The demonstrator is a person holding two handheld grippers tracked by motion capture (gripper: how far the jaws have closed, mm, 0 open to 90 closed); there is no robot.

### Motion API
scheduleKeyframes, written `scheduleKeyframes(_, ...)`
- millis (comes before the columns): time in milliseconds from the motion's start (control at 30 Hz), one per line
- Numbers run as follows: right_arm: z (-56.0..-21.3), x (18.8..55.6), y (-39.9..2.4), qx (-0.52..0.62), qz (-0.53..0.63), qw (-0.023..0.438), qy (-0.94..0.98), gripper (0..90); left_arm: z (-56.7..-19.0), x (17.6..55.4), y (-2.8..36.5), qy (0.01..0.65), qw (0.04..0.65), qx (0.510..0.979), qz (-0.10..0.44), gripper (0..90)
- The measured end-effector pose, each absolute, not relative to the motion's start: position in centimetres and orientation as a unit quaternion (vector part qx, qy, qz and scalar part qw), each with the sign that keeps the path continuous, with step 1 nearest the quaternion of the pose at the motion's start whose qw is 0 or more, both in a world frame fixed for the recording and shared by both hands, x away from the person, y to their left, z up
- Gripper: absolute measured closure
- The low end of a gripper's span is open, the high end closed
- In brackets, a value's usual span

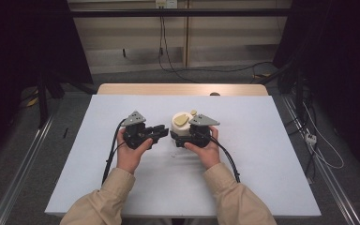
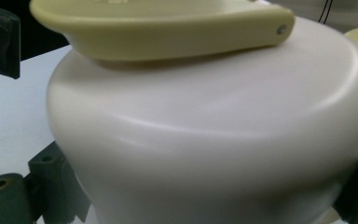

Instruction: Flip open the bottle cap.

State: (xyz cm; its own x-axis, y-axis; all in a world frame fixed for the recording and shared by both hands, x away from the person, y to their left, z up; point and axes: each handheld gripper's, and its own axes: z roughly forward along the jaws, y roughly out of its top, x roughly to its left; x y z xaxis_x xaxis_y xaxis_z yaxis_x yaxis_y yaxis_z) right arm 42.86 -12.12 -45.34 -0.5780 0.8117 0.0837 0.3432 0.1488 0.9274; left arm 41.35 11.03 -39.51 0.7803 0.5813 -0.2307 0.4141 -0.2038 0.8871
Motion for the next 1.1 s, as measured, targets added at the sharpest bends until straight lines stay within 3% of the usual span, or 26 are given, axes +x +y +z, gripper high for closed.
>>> scheduleKeyframes(500,-45.3,42.9,-12.1,0.399,0.516,0.227,0.723,5.9,-38.6,41.9,9.9,0.309,0.539,0.780,0.070,89.0)
scheduleKeyframes(1100,-45.3,42.9,-12.1,0.401,0.516,0.227,0.723,5.9,-37.9,42.7,9.4,0.316,0.523,0.788,0.076,90.0)
